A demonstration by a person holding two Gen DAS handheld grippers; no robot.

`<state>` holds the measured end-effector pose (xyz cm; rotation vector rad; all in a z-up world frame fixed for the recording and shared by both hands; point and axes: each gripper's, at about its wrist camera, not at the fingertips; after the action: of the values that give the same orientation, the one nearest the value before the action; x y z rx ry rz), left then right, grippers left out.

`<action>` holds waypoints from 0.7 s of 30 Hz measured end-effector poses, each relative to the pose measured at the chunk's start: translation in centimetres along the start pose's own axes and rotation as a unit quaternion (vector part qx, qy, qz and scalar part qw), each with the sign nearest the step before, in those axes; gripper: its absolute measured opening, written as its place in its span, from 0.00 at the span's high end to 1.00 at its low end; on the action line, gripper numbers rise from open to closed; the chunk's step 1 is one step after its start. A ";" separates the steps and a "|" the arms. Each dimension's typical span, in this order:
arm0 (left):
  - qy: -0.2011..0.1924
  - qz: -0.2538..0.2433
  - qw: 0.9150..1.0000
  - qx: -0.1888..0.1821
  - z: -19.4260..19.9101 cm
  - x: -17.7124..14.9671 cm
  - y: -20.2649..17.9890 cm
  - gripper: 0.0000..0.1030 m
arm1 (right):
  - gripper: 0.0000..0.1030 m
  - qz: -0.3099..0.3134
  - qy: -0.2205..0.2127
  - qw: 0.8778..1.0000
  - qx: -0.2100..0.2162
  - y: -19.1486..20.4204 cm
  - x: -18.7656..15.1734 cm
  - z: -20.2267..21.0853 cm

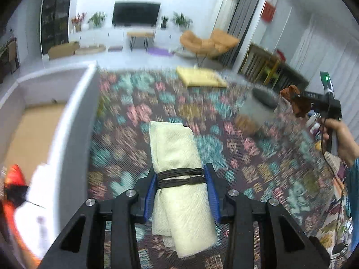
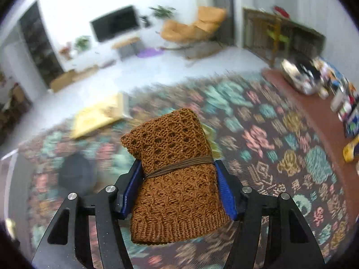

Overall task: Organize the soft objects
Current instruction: 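Carry the towel and brown knit piece toward the white box, then lower both items into the white box and open both grippers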

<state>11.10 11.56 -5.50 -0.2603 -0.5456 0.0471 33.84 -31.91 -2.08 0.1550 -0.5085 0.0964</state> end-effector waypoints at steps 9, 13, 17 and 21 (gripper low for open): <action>-0.031 0.071 0.987 0.143 9.5 -3.9 12.3 0.62 | 0.36 0.143 0.043 0.958 0.245 26.4 -7.3 6.2; -0.014 0.101 0.969 0.224 10.9 -6.0 17.1 0.58 | 0.35 0.194 0.077 0.928 0.310 38.7 -12.2 5.8; -0.011 0.137 0.956 0.259 11.1 -8.1 19.5 0.09 | 0.25 0.210 0.104 0.918 0.321 45.9 -15.7 3.5; -0.035 0.147 0.951 0.269 11.9 -9.3 20.3 0.04 | 0.24 0.227 0.120 0.919 0.300 49.1 -18.4 2.0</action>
<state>-2.55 32.86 -5.61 0.1969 -0.5405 0.4896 10.51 15.03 -3.30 0.6188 -0.2468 0.7222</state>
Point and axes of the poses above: each gripper's, at about its wrist camera, not at the fingertips, and z roughly against the way its jaws point, y to its left, x to its top, and after that the axes turned 13 degrees about y, right-handed
